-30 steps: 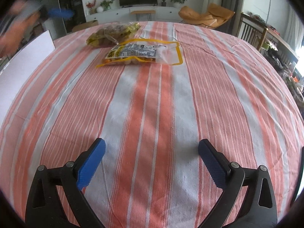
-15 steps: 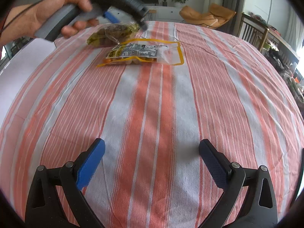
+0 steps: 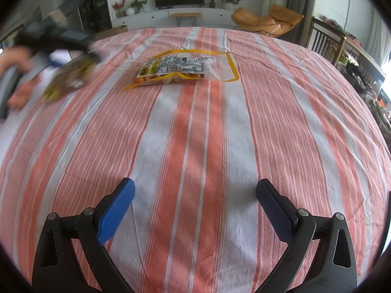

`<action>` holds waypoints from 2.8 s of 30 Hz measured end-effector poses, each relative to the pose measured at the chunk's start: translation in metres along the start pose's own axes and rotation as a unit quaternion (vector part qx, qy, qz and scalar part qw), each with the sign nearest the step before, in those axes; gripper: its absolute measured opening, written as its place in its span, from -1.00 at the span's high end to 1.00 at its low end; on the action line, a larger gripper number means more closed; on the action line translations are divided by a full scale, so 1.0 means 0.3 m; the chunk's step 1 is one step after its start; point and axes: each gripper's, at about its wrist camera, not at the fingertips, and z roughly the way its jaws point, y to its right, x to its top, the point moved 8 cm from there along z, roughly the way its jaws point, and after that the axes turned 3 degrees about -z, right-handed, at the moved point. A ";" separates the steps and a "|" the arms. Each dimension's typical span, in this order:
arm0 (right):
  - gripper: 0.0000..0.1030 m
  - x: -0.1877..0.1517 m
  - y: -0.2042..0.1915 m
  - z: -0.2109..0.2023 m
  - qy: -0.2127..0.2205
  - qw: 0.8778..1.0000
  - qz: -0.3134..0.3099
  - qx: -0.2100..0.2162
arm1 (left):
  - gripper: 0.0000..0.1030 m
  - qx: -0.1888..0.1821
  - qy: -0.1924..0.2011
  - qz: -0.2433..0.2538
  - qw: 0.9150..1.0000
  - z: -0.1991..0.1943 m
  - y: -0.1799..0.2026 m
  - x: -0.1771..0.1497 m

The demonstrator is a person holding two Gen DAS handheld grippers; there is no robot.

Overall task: Organize snacks
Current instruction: 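Close the left gripper on the gold-topped clear bag of round snacks and lift, then grasp the yellow-edged peanut bag with the right gripper while the left holds its bag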

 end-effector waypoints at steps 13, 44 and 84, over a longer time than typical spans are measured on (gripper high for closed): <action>-0.96 0.000 0.001 0.000 0.000 1.000 0.000 0.000 | -0.96 -0.177 0.028 0.139 0.974 -0.187 0.068 -0.090; -0.97 0.001 0.000 0.002 0.000 1.000 0.001 -0.001 | -1.00 0.037 0.116 0.035 0.992 0.038 -0.204 -0.091; -0.95 0.073 0.089 -0.023 0.018 0.982 0.147 0.119 | -1.00 0.040 0.131 0.030 0.990 0.030 -0.203 -0.097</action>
